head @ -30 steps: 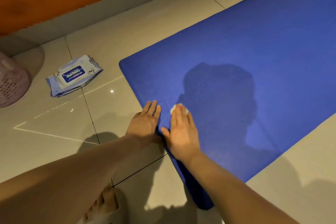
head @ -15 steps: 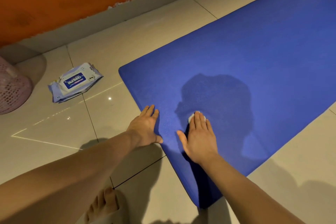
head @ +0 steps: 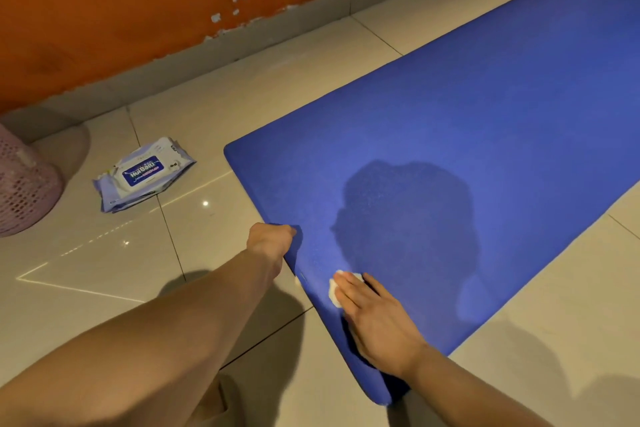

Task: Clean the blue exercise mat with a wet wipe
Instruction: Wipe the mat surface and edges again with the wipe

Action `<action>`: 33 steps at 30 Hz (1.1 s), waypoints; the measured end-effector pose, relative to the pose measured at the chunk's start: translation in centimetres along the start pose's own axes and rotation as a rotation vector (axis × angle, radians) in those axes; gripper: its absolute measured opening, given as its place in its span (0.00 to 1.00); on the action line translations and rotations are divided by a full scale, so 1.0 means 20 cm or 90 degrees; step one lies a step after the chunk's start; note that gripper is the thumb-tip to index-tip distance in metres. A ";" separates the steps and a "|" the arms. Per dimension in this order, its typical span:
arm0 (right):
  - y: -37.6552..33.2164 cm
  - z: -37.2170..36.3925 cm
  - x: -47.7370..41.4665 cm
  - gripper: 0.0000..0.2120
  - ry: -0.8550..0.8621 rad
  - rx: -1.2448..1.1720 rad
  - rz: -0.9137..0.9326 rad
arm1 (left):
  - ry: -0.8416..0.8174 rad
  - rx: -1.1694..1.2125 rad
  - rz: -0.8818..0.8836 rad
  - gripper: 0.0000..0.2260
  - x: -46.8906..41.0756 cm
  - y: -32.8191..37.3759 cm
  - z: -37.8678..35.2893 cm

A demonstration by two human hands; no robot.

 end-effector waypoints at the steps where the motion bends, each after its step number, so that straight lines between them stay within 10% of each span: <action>1: 0.02 0.01 0.06 0.24 0.014 -0.011 -0.010 | -0.010 0.019 0.011 0.17 0.00 0.01 0.01; 7: 0.03 0.16 0.17 0.03 0.122 -0.093 -0.226 | -0.057 0.007 -0.003 0.10 0.13 0.14 0.14; 11: -0.06 0.36 -0.06 0.07 0.172 -0.259 -0.289 | -0.065 -0.034 -0.067 0.08 0.29 0.30 0.24; 18: -0.26 1.10 -0.56 0.02 0.263 -0.337 -0.174 | -0.112 -0.037 -0.213 0.09 0.74 0.65 0.31; 27: -0.42 1.59 -0.13 0.12 0.000 -0.105 -0.086 | -0.131 -0.021 -0.363 0.05 1.12 0.89 0.35; 33: -0.46 1.87 -0.32 0.09 0.280 -0.097 -0.070 | -0.157 0.046 -0.364 0.02 1.27 0.99 0.39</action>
Point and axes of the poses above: each hand's wrist, its own x-axis away from the middle knuckle, its own z-axis out of the back of the hand, y = z × x, the point moved 1 cm from there along -x, towards the middle knuckle, and after that the axes turned 10 degrees about -x, right-handed, at the moved point
